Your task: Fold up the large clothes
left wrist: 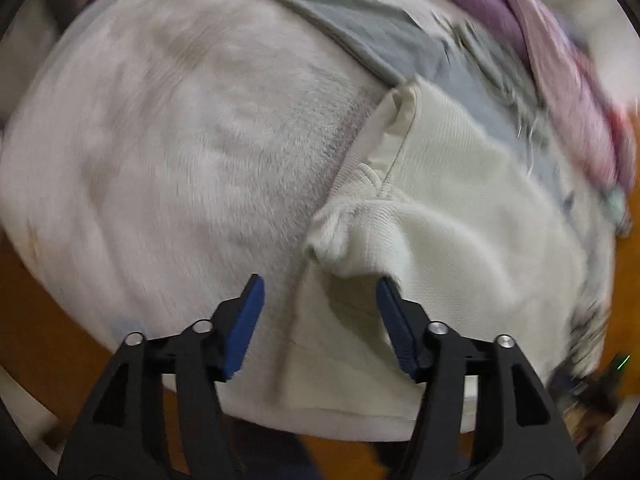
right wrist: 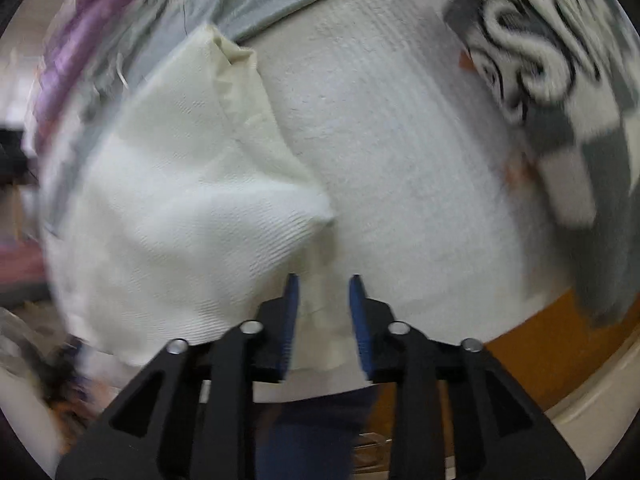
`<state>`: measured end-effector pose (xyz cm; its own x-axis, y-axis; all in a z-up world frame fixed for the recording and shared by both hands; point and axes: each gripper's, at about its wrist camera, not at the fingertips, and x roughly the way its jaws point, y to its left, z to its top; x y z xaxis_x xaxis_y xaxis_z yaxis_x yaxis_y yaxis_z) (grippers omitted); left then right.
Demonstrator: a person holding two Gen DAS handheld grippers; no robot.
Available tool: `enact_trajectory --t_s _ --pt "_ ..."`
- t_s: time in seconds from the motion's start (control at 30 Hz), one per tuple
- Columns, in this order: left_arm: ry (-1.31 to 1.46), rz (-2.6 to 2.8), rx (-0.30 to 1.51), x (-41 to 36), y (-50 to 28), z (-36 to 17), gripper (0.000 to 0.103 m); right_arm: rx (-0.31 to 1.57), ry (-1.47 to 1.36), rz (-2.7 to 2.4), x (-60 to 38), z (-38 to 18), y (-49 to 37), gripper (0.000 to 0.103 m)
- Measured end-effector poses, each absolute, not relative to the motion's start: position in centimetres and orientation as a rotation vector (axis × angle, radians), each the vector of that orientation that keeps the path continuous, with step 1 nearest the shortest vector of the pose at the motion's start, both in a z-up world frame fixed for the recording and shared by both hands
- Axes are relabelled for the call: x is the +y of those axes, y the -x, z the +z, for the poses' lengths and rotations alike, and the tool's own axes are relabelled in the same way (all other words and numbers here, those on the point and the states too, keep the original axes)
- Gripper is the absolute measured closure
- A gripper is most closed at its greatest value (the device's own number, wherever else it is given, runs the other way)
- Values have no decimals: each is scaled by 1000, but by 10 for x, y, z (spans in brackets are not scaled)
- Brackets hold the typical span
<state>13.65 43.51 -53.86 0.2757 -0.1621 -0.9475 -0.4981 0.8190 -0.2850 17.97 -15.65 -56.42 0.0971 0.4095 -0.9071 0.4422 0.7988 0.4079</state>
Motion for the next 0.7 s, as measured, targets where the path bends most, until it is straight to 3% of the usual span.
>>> enact_trajectory --t_s 0.07,0.23,0.33,0.4,0.43,0.47,0.5,0.57,0.7 --pt "729 260 1262 430 -125 -539 38 1483 -835 -14 -159 -564 -177 54" --pt "928 284 1207 404 -131 -556 35 1461 -1079 -30 -159 -595 -187 53" --pt "981 335 1257 393 -139 -578 35 1466 -1082 -73 -153 -605 -196 53" --pt "986 361 1286 389 -143 -588 36 1447 -1065 -61 -145 -608 -202 59" --pt "980 363 1299 389 -146 -591 36 1458 -1027 -73 -141 -607 -204 81" --pt "976 348 1298 389 -148 -592 43 1468 -1000 -77 -137 -608 -206 96" --pt "954 339 1303 390 -151 -592 65 1471 -982 -85 -136 -607 -205 98" --pt "865 317 1329 389 -157 -588 90 1459 -916 -99 -129 -599 -204 99" --pt "802 245 1324 397 -146 -566 95 1412 -784 -78 -118 -576 -189 99"
